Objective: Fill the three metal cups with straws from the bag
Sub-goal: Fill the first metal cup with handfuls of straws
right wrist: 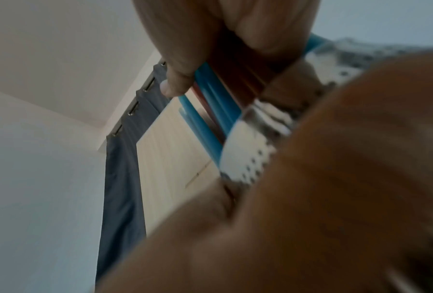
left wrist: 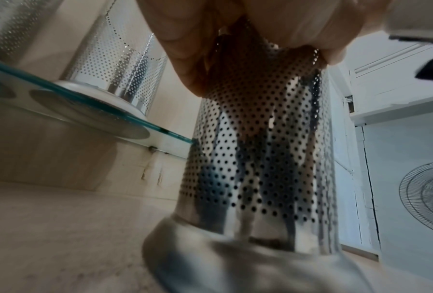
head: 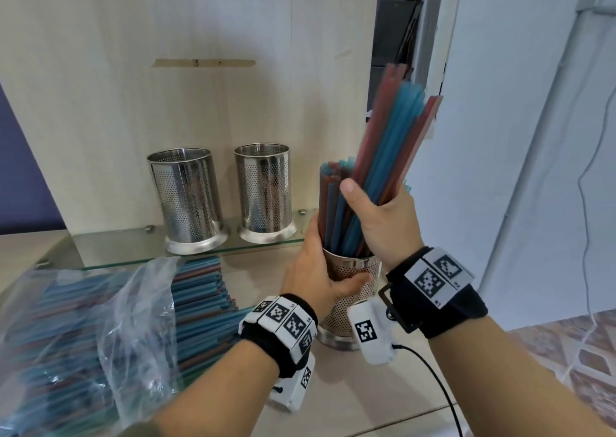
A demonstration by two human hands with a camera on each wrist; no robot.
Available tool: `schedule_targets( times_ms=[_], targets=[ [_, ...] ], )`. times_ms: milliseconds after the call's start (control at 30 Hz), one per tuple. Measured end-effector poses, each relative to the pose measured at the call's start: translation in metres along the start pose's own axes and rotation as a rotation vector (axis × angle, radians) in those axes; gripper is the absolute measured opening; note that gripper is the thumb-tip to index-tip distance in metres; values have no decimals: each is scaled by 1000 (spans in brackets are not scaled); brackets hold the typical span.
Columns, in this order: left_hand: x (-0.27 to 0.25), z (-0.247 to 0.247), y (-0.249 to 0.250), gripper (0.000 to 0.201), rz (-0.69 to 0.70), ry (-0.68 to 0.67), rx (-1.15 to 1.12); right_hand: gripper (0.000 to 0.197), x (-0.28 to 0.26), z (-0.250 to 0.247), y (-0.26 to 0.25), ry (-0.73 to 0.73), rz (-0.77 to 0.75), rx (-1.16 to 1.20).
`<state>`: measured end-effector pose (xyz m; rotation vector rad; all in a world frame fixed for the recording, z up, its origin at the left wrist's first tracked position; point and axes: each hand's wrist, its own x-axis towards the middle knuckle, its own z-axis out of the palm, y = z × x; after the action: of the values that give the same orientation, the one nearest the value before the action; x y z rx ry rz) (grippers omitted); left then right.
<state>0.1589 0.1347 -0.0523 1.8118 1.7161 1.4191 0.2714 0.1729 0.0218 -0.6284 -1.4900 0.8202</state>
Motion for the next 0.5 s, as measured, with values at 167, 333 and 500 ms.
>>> schedule_targets(
  times_ms=[167,333,500],
  targets=[
    [0,-1,2,119,-16,-21,18,74,-9,6,14,-33,24,-63],
    [0,-3,6,116,-59,-35,-16,104,-10,8,4,-56,-131,-67],
    [1,0,3,110,-45,-13,-14,104,6,-8,-28,-20,-309,-274]
  ],
)
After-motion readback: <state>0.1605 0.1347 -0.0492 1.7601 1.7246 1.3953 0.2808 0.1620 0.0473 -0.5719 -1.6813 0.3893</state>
